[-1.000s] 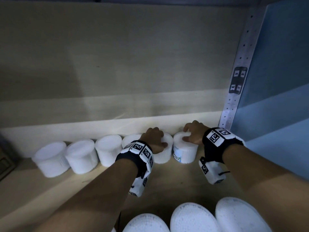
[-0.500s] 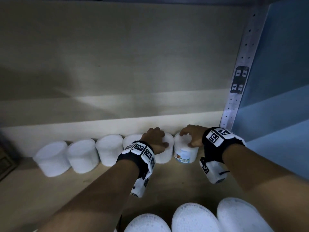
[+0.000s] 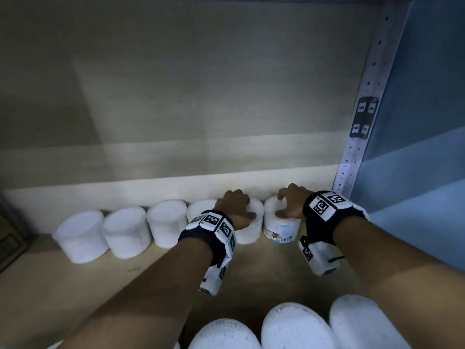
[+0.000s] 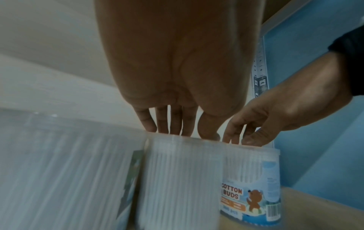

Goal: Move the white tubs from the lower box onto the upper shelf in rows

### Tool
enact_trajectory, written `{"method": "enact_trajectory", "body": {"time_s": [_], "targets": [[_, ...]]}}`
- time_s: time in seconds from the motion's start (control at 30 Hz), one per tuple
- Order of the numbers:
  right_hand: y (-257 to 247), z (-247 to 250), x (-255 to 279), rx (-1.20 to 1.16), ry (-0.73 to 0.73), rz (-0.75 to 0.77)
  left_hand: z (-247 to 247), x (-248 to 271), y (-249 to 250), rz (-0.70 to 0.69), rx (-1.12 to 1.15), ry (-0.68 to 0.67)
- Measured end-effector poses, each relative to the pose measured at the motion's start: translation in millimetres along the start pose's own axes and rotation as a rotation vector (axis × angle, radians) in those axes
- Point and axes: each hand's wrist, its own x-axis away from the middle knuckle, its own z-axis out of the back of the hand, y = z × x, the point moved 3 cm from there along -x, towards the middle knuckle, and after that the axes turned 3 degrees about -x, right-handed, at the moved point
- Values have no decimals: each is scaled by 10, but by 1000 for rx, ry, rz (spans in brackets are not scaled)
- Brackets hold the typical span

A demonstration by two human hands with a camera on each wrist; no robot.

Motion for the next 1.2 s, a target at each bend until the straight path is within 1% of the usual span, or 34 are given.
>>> {"method": "enact_trajectory", "body": {"time_s": [0.2, 0.27, 0.33, 0.4, 0.5, 0.57, 0.77, 0.93, 1.2], "targets": [[-4, 79, 48, -108, -82, 128, -7, 0, 5, 7, -4, 14], [-1, 88, 28, -159, -52, 128, -8, 5, 9, 6, -7, 14], [-8, 103, 11, -184, 20, 97, -9, 12, 9, 6, -2, 19], [-12, 90, 2, -129, 67, 44, -10, 18, 10, 7, 7, 24], [-5, 25, 4, -24, 41, -10, -9, 21, 16, 8, 10, 21], [-1, 15, 3, -9, 41, 4, -4, 20, 17, 9, 14, 21], [1, 33, 37, -66, 25, 83, 5, 20, 21, 4, 2, 24], [-6, 54, 58, -36, -8, 127, 8, -2, 26, -3, -20, 4], [-10, 64, 57, -16, -8, 138, 17, -2, 28, -12, -20, -4]]}}
